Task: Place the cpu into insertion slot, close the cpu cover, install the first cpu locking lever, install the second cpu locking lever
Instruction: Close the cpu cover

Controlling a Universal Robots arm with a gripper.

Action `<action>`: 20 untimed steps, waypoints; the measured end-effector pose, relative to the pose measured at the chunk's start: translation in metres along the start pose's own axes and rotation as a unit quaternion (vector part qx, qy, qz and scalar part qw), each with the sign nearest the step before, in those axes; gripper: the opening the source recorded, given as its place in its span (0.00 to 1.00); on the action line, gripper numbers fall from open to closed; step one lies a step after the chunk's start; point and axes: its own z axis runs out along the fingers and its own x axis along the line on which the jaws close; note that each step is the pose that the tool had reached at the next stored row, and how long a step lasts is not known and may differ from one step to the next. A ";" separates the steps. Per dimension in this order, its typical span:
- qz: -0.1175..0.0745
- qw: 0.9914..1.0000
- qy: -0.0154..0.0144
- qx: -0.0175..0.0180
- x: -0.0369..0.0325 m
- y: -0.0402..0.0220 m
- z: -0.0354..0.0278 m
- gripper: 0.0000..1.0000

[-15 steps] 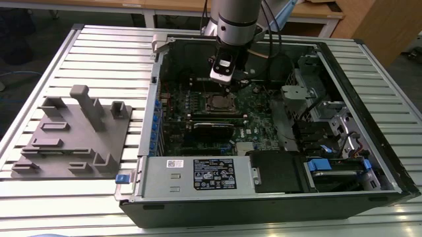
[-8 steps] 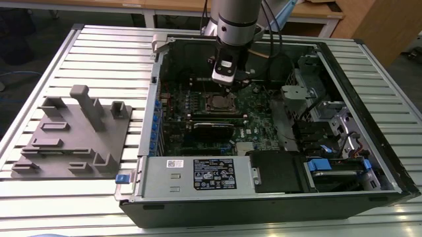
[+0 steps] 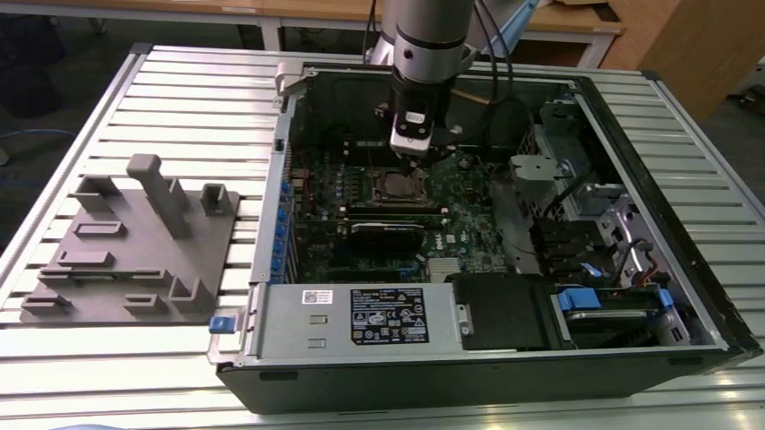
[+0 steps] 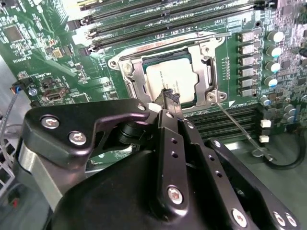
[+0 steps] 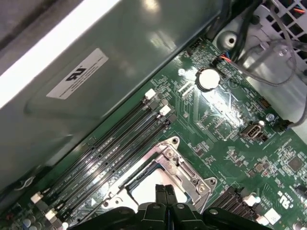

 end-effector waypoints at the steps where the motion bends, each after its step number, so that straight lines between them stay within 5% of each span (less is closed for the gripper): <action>1: -0.004 1.000 0.000 0.000 0.0000 0.0000 0.0001 0.10; 9: -0.037 0.999 0.001 0.000 0.0001 -0.0001 0.0005 0.10; 20: -0.077 0.997 0.002 0.000 0.0005 -0.0005 0.0009 0.10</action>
